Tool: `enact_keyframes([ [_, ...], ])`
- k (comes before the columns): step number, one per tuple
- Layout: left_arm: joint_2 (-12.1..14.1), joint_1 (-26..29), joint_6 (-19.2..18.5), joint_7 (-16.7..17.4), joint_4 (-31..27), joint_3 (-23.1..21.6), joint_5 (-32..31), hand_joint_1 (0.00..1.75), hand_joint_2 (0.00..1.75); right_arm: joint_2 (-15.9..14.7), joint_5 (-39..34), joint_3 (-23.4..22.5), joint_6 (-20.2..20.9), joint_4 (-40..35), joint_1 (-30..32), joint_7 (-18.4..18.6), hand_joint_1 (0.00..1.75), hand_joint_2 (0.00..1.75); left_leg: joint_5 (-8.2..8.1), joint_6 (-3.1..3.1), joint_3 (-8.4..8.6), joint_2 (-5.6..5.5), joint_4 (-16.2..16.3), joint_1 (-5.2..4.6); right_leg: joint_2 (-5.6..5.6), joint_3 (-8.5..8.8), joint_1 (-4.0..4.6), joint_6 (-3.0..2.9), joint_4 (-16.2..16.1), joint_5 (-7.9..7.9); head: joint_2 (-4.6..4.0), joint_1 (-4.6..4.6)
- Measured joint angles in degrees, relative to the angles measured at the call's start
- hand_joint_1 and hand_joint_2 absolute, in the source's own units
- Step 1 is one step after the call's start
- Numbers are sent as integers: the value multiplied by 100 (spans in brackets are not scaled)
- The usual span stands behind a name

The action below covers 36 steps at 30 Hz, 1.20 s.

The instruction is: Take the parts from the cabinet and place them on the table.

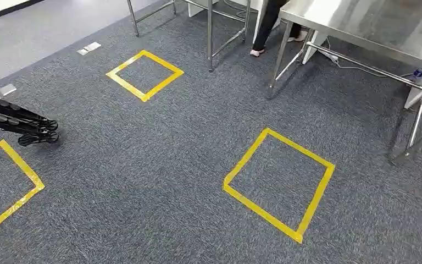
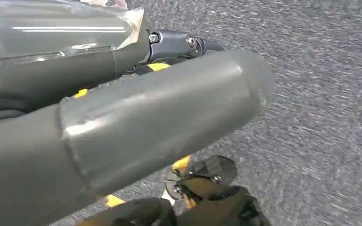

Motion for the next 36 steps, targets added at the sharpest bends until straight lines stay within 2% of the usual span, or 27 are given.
enact_keyframes([
  [1,-11,3,0,22,2,-2,-4,0,0,-4,0,2,11,-2,-14,0,0,0,66,80,40,-64,-75,77,73,-54,11,49,46,-53,0,3],
  [2,-22,14,0,35,2,-2,-9,0,0,-7,2,2,26,0,-11,0,0,0,90,113,28,-119,-90,50,417,-87,-30,42,222,-175,0,29],
  [3,-28,6,0,52,4,-4,-18,0,0,-7,0,2,33,-2,4,0,0,0,103,138,14,-166,-89,63,597,-206,-44,8,475,-325,0,35],
  [4,-37,-9,-2,57,4,-15,-41,0,0,-9,-13,2,39,0,22,0,0,0,114,155,-7,-266,-89,59,746,-476,-71,-26,1033,-571,0,35],
  [6,-54,-8,-2,59,4,-42,-79,0,0,-11,-37,2,61,0,55,0,0,0,124,162,-30,-454,-86,54,821,-891,-76,2,1844,-816,0,39],
  [7,-61,3,0,65,4,-44,-85,0,0,-18,-48,0,76,0,62,-4,0,0,126,159,-29,-537,-84,54,828,-919,-83,49,1858,-759,0,33],
  [9,-70,15,0,68,4,-46,-96,0,0,-37,-63,0,103,0,65,-39,0,0,135,144,-22,-699,-75,59,862,-616,-105,186,1134,-368,0,39],
  [10,-85,11,0,68,4,-52,-112,0,0,-48,-70,0,116,-2,62,-50,0,0,142,130,-20,-771,-66,59,948,-384,-143,234,606,-140,0,42],
  [11,-94,9,0,68,4,-65,-129,0,0,-57,-79,-4,120,-2,65,-61,0,0,148,106,-40,-823,-59,59,1220,-216,-187,253,196,1,0,48],
  [12,-94,-6,0,68,4,-81,-142,0,0,-59,-83,-7,120,-2,71,-66,0,0,123,51,-59,-900,5,8,1231,-245,-145,173,103,43,0,37],
  [15,-101,17,0,90,4,-101,-177,0,0,-77,-87,-9,120,-2,36,-72,0,0,165,-61,-94,-1011,-41,47,1089,-209,-93,24,129,61,0,35],
  [16,-101,20,0,105,4,-101,-184,0,0,-76,-94,-11,125,-2,35,-85,0,0,166,-86,-111,-1014,-10,61,1023,-187,-192,-41,95,103,0,35],
  [17,-105,21,2,109,4,-103,-186,0,0,-83,-83,-11,131,-4,29,-94,0,0,43,-94,-178,-694,128,46,962,-186,-183,-79,92,126,0,22],
  [18,-114,13,4,116,4,-105,-186,0,0,-89,-76,-11,136,-4,37,-98,0,0,-181,-115,-306,-488,411,48,902,-190,-167,-132,92,122,0,-33],
  [20,-118,-10,11,116,4,-105,-186,0,0,-103,-72,-11,140,-4,76,-98,0,0,-662,-161,-743,-356,1344,67,728,-201,-126,-146,94,112,0,-35],
  [21,-125,-6,11,116,4,-107,-184,0,0,-114,-70,-13,151,-4,81,-98,0,0,-766,-177,-906,-343,1687,72,648,-207,-118,-150,96,108,0,-37],
  [22,-131,6,11,116,4,-107,-186,0,0,-120,-70,-13,155,-4,76,-98,0,0,-736,-183,-950,-322,1786,78,576,-209,-113,-150,96,106,0,-35],
  [23,-131,11,11,116,4,-107,-184,0,0,-120,-68,-13,155,-4,68,-98,0,0,-583,-183,-853,-302,1600,90,514,-208,-111,-153,96,101,0,-39],
  [25,-131,4,17,118,4,-107,-184,0,0,-116,-61,-11,157,-4,57,-98,0,0,-127,-160,-311,-164,638,96,391,-182,-111,-152,96,81,0,-39],
  [26,-133,-7,17,118,2,-109,-184,0,0,-116,-59,-11,157,-4,54,-98,0,0,-6,-136,-50,86,213,92,346,-159,-93,-125,98,64,0,-44],
  [27,-136,-29,17,122,2,-111,-184,0,0,-116,-48,-11,157,-4,58,-98,0,0,-54,-124,10,219,74,36,311,-187,-20,-90,113,34,0,-50],
  [28,-138,-32,24,133,2,-111,-184,0,0,-114,-33,-11,155,-4,58,-90,0,0,-50,-80,-6,108,71,41,261,-187,-21,-61,97,23,0,-4],
  [31,-140,-12,35,170,2,-111,-184,0,0,-101,-11,0,155,-4,14,-59,0,0,-18,33,-24,-68,8,-7,94,-85,13,34,65,12,0,-9],
  [32,-155,-5,35,177,2,-109,-177,0,0,-103,-7,0,151,-4,13,-55,0,0,33,90,23,-113,-44,36,314,-150,-36,64,164,-61,0,-1],
  [33,-153,-14,55,190,2,-109,-166,0,0,-98,4,0,151,-4,30,-55,0,0,58,132,15,-169,-62,42,558,-242,-39,32,404,-227,0,13],
  [34,-157,-24,57,201,2,-109,-149,0,0,-85,13,2,144,-4,44,-41,0,0,73,160,-4,-236,-62,40,711,-437,-62,-10,843,-446,0,26],
  [36,-175,-30,68,210,2,-109,-135,0,0,-68,42,7,140,-2,69,-31,0,0,77,166,-25,-402,-59,35,808,-882,-73,-24,1739,-783,0,26],
])
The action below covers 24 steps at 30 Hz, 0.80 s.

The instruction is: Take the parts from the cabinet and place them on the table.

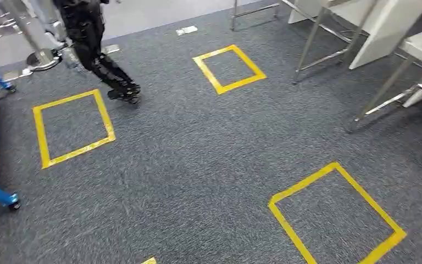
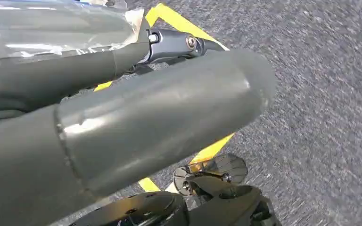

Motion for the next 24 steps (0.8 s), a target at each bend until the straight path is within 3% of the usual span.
enact_keyframes([
  [1,0,8,2,11,0,2,4,0,0,4,7,2,-2,0,13,4,0,0,2,-2,-1,-84,3,-3,15,-106,-4,40,191,-12,0,-2],
  [2,0,22,4,15,0,2,9,0,0,7,18,9,-4,0,14,9,0,0,3,-4,2,-160,6,-3,19,-65,-9,93,68,92,0,-7],
  [4,-9,28,15,15,0,2,11,0,0,13,37,28,-13,0,6,9,0,0,9,-17,16,-321,15,1,64,336,-36,217,-834,528,0,-4],
  [5,-15,26,22,15,0,4,22,0,0,15,50,39,-22,0,7,7,0,0,11,-36,18,-397,27,2,251,591,-75,252,-1404,753,0,2],
  [6,-17,24,35,13,0,4,41,0,0,24,50,44,-28,0,9,7,0,0,1,-72,1,-448,64,-27,442,634,-73,220,-1615,804,0,4],
  [7,-20,26,39,13,0,9,53,0,0,33,55,46,-37,0,5,6,0,0,-10,-114,-13,-498,68,-35,362,634,-47,152,-1624,831,0,0],
  [9,-20,38,44,11,2,15,52,0,0,39,61,70,-39,0,-9,7,0,0,21,-182,-28,-549,45,-9,302,631,3,82,-1609,839,0,0],
  [10,-20,47,44,11,2,20,52,0,0,52,61,90,-39,0,-13,7,0,0,43,-227,-59,-607,38,-3,234,681,-15,30,-1632,873,0,-2],
  [11,-17,51,46,11,0,24,55,0,0,68,66,98,-39,-2,-14,4,0,0,-13,-232,-79,-437,112,20,164,692,-106,-33,-1666,914,0,-9],
  [12,-17,49,48,11,0,24,61,0,0,70,68,103,-41,0,-15,-2,0,0,-169,-252,-167,-158,294,-9,124,688,-81,-56,-1668,911,0,-11],
  [13,-20,36,48,9,0,26,61,0,0,74,72,105,-42,0,2,-7,0,0,-414,-279,-348,-23,672,3,49,689,-65,-116,-1668,906,0,-50],
  [15,-20,29,50,9,0,28,66,0,0,85,98,109,-44,0,32,-7,0,0,-806,-324,-786,44,1558,26,-120,679,-33,-149,-1667,896,0,-39],
  [16,-20,37,50,9,2,31,68,0,0,85,103,111,-42,-2,33,-7,0,0,-845,-340,-909,54,1797,37,-193,675,-23,-151,-1666,893,0,-46],
  [17,-20,47,50,9,2,31,68,0,0,87,107,120,-44,0,30,-7,0,0,-749,-345,-893,76,1755,48,-266,675,-20,-153,-1666,890,0,-39],
  [18,-20,52,50,9,0,33,68,0,0,96,111,127,-41,0,25,-7,0,0,-554,-345,-738,107,1457,59,-327,677,-19,-153,-1666,882,0,-46],
  [19,-20,51,50,9,0,35,68,0,0,103,118,131,-41,0,22,-7,0,0,-331,-339,-480,170,1000,61,-386,685,-19,-141,-1666,872,0,-42],
  [20,-20,43,50,9,0,35,68,0,0,116,122,136,-44,-2,18,-7,0,0,-149,-321,-185,317,501,59,-436,701,-18,-130,-1666,852,0,-44],
  [21,-24,24,50,9,0,35,68,0,0,116,131,138,-44,-2,15,-7,0,0,-145,-293,22,660,146,45,-476,748,23,-105,-1663,835,-2,-55],
  [22,-20,6,50,7,0,37,68,0,0,122,135,138,-44,0,23,-7,0,0,-136,-253,38,595,128,19,-519,696,75,-52,-1653,795,0,-30],
  [24,-20,15,50,4,0,42,70,0,0,125,135,140,-44,0,-1,-7,0,0,-148,-200,6,466,129,-33,-632,757,70,-12,-1676,792,0,2],
])
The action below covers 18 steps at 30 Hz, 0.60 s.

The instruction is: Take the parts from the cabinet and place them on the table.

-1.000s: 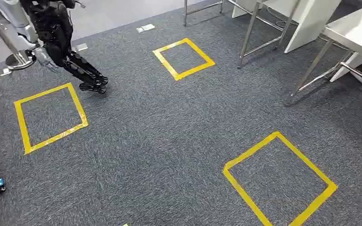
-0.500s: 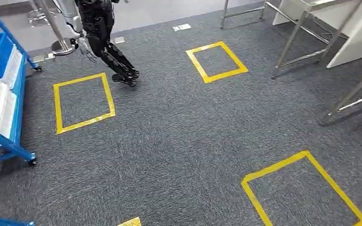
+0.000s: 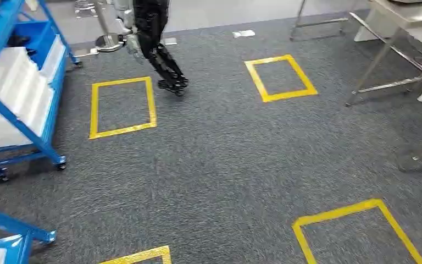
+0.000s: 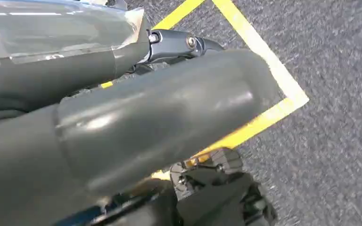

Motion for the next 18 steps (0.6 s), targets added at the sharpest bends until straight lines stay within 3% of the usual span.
enact_keyframes([
  [1,2,7,2,0,0,4,-2,0,0,4,0,4,0,0,-13,0,0,0,20,43,-9,-69,-21,-24,-66,39,-4,41,-18,5,0,-11],
  [2,0,6,2,0,0,7,-2,0,0,9,0,7,0,-2,-26,0,0,0,92,126,47,-146,-120,41,-75,24,34,85,11,-39,0,-11],
  [3,-11,14,2,0,0,9,0,0,0,2,2,7,-2,-2,-24,0,0,0,114,147,67,-180,-158,23,238,0,-29,94,152,-130,0,15],
  [4,-11,4,2,-2,0,13,0,0,0,2,2,7,-2,-2,-10,0,0,0,140,201,53,-245,-159,35,473,-169,-38,49,508,-322,0,20],
  [5,-13,-6,0,-2,0,13,0,0,0,9,2,7,-2,-2,-3,0,0,0,146,208,36,-328,-159,35,582,-408,-59,21,992,-533,0,33],
  [6,-17,-4,0,-2,0,13,0,0,0,9,2,7,-2,0,9,0,0,0,148,211,28,-416,-158,33,617,-659,-67,14,1474,-708,0,35],
  [7,-17,2,0,-2,0,17,0,0,0,13,2,7,-4,0,21,0,0,0,148,211,25,-499,-156,30,638,-828,-65,41,1788,-777,-2,35],
  [8,-17,8,0,-2,0,24,0,0,0,11,2,7,-2,0,30,2,0,0,149,209,28,-578,-154,26,648,-877,-72,82,1838,-735,0,35],
  [9,-15,17,0,-2,0,31,0,0,0,11,2,7,-4,0,33,9,0,0,150,207,33,-657,-150,26,653,-804,-79,142,1628,-588,0,33],
  [11,-17,17,0,-2,0,33,-2,0,0,7,15,9,-2,0,28,9,0,0,152,190,53,-824,-144,30,759,-363,-119,262,609,-109,0,35],
  [12,-20,17,0,-2,0,33,-2,0,0,0,15,9,-2,0,32,9,0,0,155,163,37,-883,-138,34,1057,-191,-156,278,171,47,0,42],
  [13,-20,3,0,-2,0,33,-2,0,0,-2,15,9,-2,-2,37,9,0,0,125,113,15,-951,-72,-17,1103,-197,-123,210,39,83,0,29],
  [16,-15,38,-2,7,2,33,-11,0,0,-7,24,22,-2,-2,0,9,0,0,151,4,-15,-1083,-117,33,946,-121,-72,57,53,104,0,28],
  [17,-13,46,-2,7,2,33,-11,0,0,-2,22,37,-2,-2,-3,9,0,0,148,-25,-36,-1075,-84,47,883,-127,-152,-2,17,142,0,26],
  [18,-15,46,-2,7,2,33,-18,0,0,-2,22,46,-2,-2,-8,9,0,0,44,-34,-95,-742,36,32,825,-115,-148,-24,7,158,0,15],
])
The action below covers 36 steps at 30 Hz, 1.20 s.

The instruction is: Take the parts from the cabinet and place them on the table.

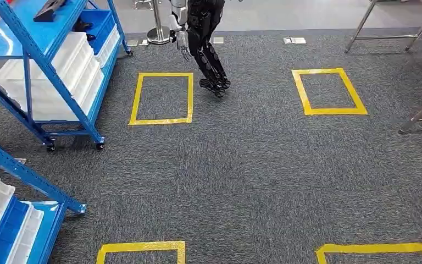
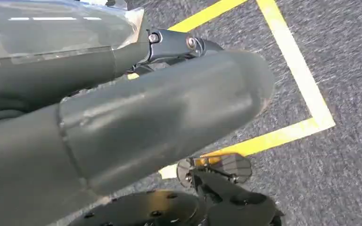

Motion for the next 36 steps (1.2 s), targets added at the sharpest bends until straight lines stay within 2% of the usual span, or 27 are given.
enact_keyframes([
  [1,0,-6,0,2,-2,0,-11,0,0,-2,-2,0,0,0,10,0,0,0,-205,-23,-120,209,265,-3,-65,1,9,-49,0,-5,0,-39],
  [2,0,-24,-2,2,0,0,-30,0,0,-4,-6,0,0,0,29,0,0,0,-456,-48,-329,289,697,12,-148,4,32,-68,0,-17,0,-44],
  [4,0,-30,-13,2,0,0,-70,0,0,-18,-28,-2,0,0,48,0,0,0,-788,-87,-756,323,1541,33,-330,0,60,-94,1,-36,0,-46],
  [5,0,-20,-17,2,0,0,-89,0,0,-20,-41,0,0,0,45,0,0,0,-760,-95,-815,333,1651,42,-406,2,62,-99,1,-41,0,-44],
  [6,2,-13,-17,2,0,0,-105,0,0,-20,-42,-2,0,0,40,0,0,0,-624,-100,-742,357,1504,51,-470,7,62,-104,2,-49,0,-46],
  [7,2,-13,-17,2,0,0,-105,0,0,-20,-42,0,0,0,36,0,0,0,-414,-101,-556,395,1153,59,-529,19,62,-110,2,-58,0,-48],
  [8,4,-18,-18,2,-2,0,-107,0,0,-17,-42,-2,-2,0,32,-2,0,0,-162,-93,-252,488,603,65,-593,39,60,-96,2,-75,0,-46],
  [9,9,-28,-17,2,-2,0,-109,0,0,-13,-42,0,0,0,31,-4,0,0,-16,-72,15,702,156,63,-636,65,70,-75,4,-93,0,-52],
  [10,11,-52,-24,2,-2,-2,-111,0,0,-9,-42,-2,-2,0,39,-11,0,0,-42,-65,117,843,-48,14,-681,42,140,-27,25,-129,0,-52],
  [13,31,-43,-26,-9,-2,0,-100,0,0,-4,-35,0,-7,0,14,-20,0,0,-50,42,91,642,-44,-40,-821,110,138,45,-9,-151,0,-11],
  [14,33,-34,-17,-9,-2,0,-85,0,0,2,-22,7,-7,0,-8,-20,0,0,-18,95,99,572,-98,-48,-883,136,155,94,-12,-161,0,-24],
  [15,26,-29,-13,2,-2,0,-68,0,0,0,-11,15,-7,0,-15,-20,0,0,36,158,160,535,-157,2,-717,81,118,125,78,-224,0,-28],
  [16,33,-39,-4,13,-2,2,-59,0,0,0,-4,20,-7,0,-3,-20,0,0,56,200,158,482,-177,0,-471,-4,109,93,305,-378,-2,3],
  [17,33,-49,-7,20,-2,2,-57,0,0,7,-4,22,-7,0,14,-20,0,0,67,232,142,421,-177,0,-313,-201,90,43,732,-587,0,15],
  [18,33,-60,-7,24,-2,2,-59,0,0,7,-4,24,-7,2,21,-18,0,0,68,233,141,355,-176,-2,-248,-385,81,21,1102,-739,0,13],
  [24,33,-60,-7,26,-2,2,-59,0,0,7,-4,24,-7,2,24,-17,0,0,68,233,141,341,-176,-3,-240,-428,79,18,1187,-771,0,13],
  [25,33,-60,-7,28,-2,2,-57,0,0,9,-4,24,-7,2,28,-17,0,0,69,234,138,318,-176,-4,-228,-500,75,14,1325,-818,0,13],
  [26,33,-53,-9,35,-2,2,-59,0,0,11,-4,26,-7,2,45,-11,0,0,69,233,137,209,-172,-10,-197,-747,77,43,1784,-931,0,13],
  [27,31,-50,-9,35,-2,2,-59,0,0,11,-4,26,-4,2,47,-11,0,0,69,233,139,175,-171,-11,-189,-785,75,58,1836,-921,0,13],
  [28,33,-41,-13,46,-2,4,-59,0,0,9,-7,31,11,2,47,0,0,0,67,224,158,-23,-163,-7,-160,-563,53,204,1229,-531,0,15],
  [29,26,-47,-33,50,-2,4,-81,0,0,-4,-7,33,15,2,38,-2,0,0,21,96,117,-288,-85,-36,164,-147,19,169,109,-72,0,2],
  [30,26,-31,-33,50,-2,4,-98,0,0,-7,-4,39,15,0,14,-11,0,0,27,63,98,-332,-105,-22,116,-97,49,112,119,-71,0,7],
  [31,26,-16,-33,50,0,9,-98,0,0,-5,-11,39,13,2,9,-11,0,0,44,32,85,-369,-102,-2,53,-84,25,68,109,-46,0,4],
  [32,31,-13,-33,50,-2,15,-98,0,0,4,-4,44,13,0,9,-13,0,0,3,19,65,-301,-43,20,-12,-81,-23,18,82,-15,0,7],
  [33,28,-15,-33,50,0,20,-98,0,0,-2,-4,44,13,0,11,-13,0,0,-138,-2,-5,-7,120,-7,-61,-81,-4,-21,79,-12,0,-7],
  [34,26,-30,-33,50,-2,20,-101,0,0,-2,-4,44,13,0,20,-15,0,0,-376,-27,-169,182,462,-6,-131,-80,14,-68,80,-20,0,-50],
  [36,26,-44,-33,50,-2,26,-101,0,0,-7,-4,44,13,0,49,-15,0,0,-795,-63,-607,311,1351,16,-310,-84,60,-103,82,-43,0,-46],
])
